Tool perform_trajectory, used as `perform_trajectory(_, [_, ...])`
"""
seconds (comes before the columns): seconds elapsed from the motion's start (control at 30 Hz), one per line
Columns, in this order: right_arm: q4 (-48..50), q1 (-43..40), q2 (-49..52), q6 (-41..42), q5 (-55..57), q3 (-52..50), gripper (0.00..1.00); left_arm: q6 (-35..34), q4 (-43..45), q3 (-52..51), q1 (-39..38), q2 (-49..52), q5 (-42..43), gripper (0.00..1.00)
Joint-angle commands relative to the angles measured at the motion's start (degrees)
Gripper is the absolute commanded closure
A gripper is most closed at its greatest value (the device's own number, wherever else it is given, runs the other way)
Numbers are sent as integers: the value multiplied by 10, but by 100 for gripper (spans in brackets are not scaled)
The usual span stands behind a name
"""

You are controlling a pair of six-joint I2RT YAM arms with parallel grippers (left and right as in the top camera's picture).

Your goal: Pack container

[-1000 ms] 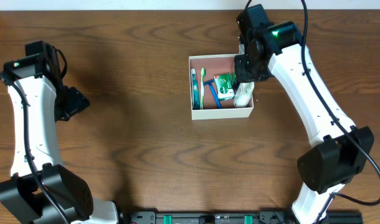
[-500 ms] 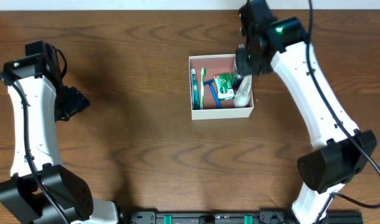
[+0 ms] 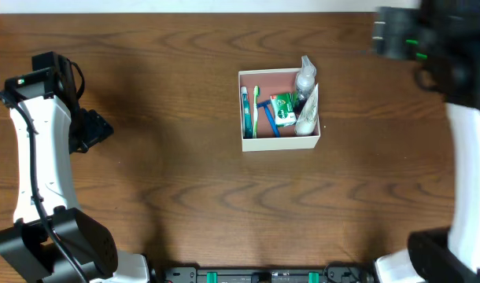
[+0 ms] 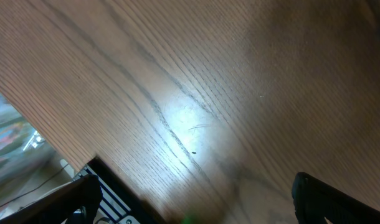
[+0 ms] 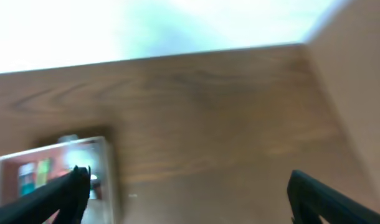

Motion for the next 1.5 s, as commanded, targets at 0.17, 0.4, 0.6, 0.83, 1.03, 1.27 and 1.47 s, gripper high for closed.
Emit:
perform_trajectory(0.17, [-97, -110, -31, 61, 9, 5, 1, 7, -2, 0, 3, 3, -7, 2])
perform_trajectory(0.4, [-157, -111, -48, 46, -53, -12, 1, 7, -2, 0, 3, 3, -7, 2])
perform_trajectory(0.6, [-157, -103, -105, 41, -91, -15, 1, 7, -2, 0, 3, 3, -7, 2])
perform_trajectory(0.83, [-155, -103, -180, 40, -82, -15, 1, 7, -2, 0, 3, 3, -7, 2])
perform_trajectory(1.03, [-157, -103, -203, 42, -83, -15, 1, 7, -2, 0, 3, 3, -7, 2])
perform_trajectory(1.27, [-157, -103, -208, 42, -83, -15, 1, 7, -2, 0, 3, 3, -7, 2])
perform_trajectory(1.47, [-157, -103, -208, 42, -106, -15, 1, 7, -2, 0, 3, 3, -7, 2])
